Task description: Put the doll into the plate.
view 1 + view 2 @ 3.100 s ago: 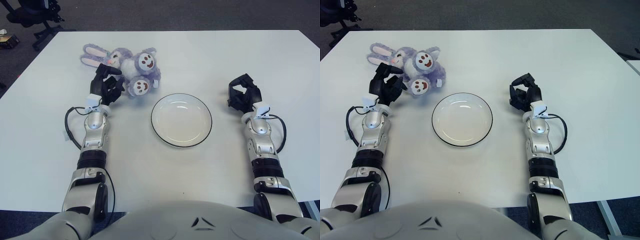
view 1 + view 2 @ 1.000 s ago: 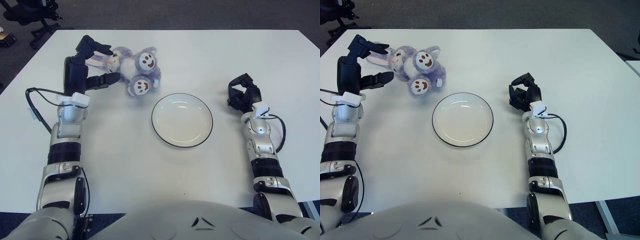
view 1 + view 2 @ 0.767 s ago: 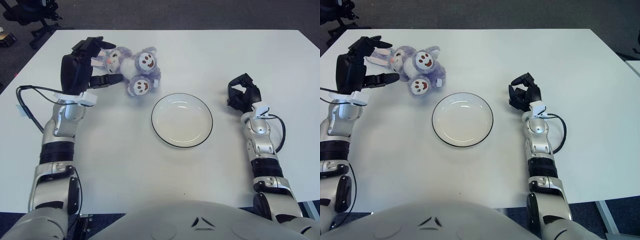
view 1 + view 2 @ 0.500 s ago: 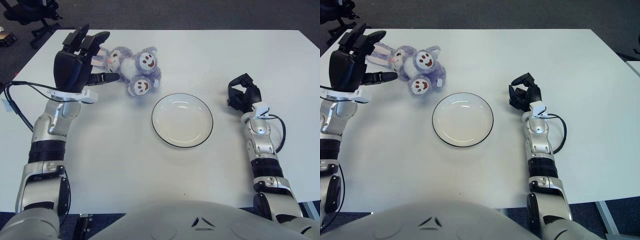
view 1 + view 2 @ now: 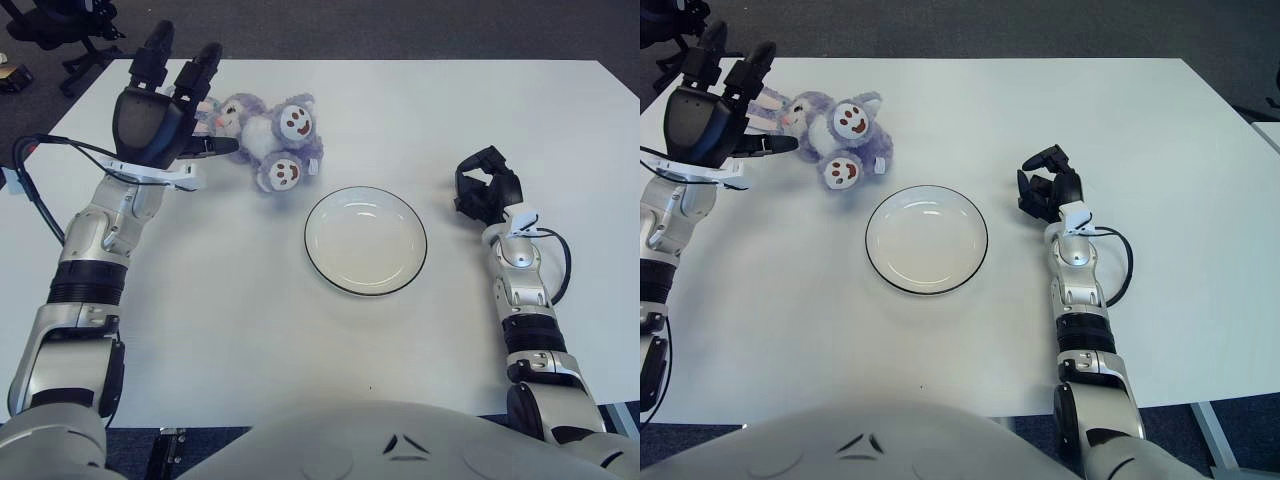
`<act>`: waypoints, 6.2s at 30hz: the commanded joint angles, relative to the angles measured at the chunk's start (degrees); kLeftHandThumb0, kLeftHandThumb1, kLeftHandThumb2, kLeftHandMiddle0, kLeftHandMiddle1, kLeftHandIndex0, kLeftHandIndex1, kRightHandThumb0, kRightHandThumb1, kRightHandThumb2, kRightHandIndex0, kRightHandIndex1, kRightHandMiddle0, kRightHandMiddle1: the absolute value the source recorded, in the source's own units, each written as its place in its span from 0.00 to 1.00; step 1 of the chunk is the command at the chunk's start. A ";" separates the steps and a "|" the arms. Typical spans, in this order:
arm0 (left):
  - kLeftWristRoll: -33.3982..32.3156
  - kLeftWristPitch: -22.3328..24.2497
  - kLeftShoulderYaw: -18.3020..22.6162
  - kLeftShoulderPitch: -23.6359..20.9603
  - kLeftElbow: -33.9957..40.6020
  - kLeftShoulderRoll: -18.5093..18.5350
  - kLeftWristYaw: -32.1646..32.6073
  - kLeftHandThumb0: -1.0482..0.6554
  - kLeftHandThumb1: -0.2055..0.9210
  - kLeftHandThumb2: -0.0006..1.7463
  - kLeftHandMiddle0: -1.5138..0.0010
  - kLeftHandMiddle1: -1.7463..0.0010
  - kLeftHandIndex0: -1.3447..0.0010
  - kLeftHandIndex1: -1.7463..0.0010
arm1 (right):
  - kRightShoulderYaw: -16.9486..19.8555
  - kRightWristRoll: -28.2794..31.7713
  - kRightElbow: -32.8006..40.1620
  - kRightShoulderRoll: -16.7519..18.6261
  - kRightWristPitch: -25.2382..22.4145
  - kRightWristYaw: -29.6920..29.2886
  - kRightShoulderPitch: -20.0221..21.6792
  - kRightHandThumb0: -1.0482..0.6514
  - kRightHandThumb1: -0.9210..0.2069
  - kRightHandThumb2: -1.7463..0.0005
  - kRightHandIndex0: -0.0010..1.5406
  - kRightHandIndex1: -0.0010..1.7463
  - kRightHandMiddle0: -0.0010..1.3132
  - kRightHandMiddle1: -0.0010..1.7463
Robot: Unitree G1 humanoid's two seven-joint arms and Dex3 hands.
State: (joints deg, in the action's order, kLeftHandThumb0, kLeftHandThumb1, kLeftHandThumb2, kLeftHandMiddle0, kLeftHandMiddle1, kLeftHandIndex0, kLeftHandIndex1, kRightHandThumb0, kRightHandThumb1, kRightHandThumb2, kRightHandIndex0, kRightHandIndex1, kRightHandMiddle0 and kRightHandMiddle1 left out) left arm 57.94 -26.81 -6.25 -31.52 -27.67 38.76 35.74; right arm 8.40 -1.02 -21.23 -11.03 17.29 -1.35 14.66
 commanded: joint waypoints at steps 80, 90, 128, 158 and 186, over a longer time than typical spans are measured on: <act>-10.66 -22.54 -27.82 -38.05 -41.31 -3.19 -54.41 0.04 1.00 0.09 0.82 1.00 0.85 1.00 | 0.57 0.97 -0.42 -0.42 -0.84 1.71 -2.08 0.39 0.22 0.52 0.67 1.00 0.27 1.00; -4.11 -22.26 -34.03 -38.69 -39.21 -3.74 -49.36 0.05 1.00 0.06 0.82 1.00 0.90 1.00 | 0.70 1.42 -0.39 -0.43 -1.26 2.24 -1.74 0.39 0.24 0.49 0.66 1.00 0.28 1.00; 11.60 4.48 -50.03 -32.53 -47.45 -12.12 -8.25 0.18 0.99 0.03 0.83 0.99 0.93 0.98 | 0.43 1.73 -2.31 -1.03 3.60 4.99 -1.39 0.38 0.29 0.45 0.64 1.00 0.31 1.00; -1.34 -4.93 -43.41 -29.55 -50.16 -13.52 -23.93 0.40 1.00 0.09 0.79 0.12 0.59 0.27 | 0.82 3.24 -1.87 -1.18 4.84 7.19 -1.81 0.38 0.30 0.44 0.63 1.00 0.31 1.00; -9.53 -9.03 -36.63 -27.43 -50.82 -12.89 -26.38 0.65 0.70 0.40 0.46 0.00 0.52 0.00 | 1.22 3.62 -2.49 -1.33 4.71 8.27 -1.43 0.38 0.28 0.46 0.62 1.00 0.30 1.00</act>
State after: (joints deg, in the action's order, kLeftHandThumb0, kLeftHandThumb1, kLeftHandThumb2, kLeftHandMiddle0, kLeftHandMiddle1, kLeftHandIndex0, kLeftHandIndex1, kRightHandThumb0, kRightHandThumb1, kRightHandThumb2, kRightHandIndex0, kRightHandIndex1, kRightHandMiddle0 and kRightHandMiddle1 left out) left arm 48.10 -35.12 -42.75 -62.83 -77.03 27.01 14.26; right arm 9.28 1.59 -22.48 -12.53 21.55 6.70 14.50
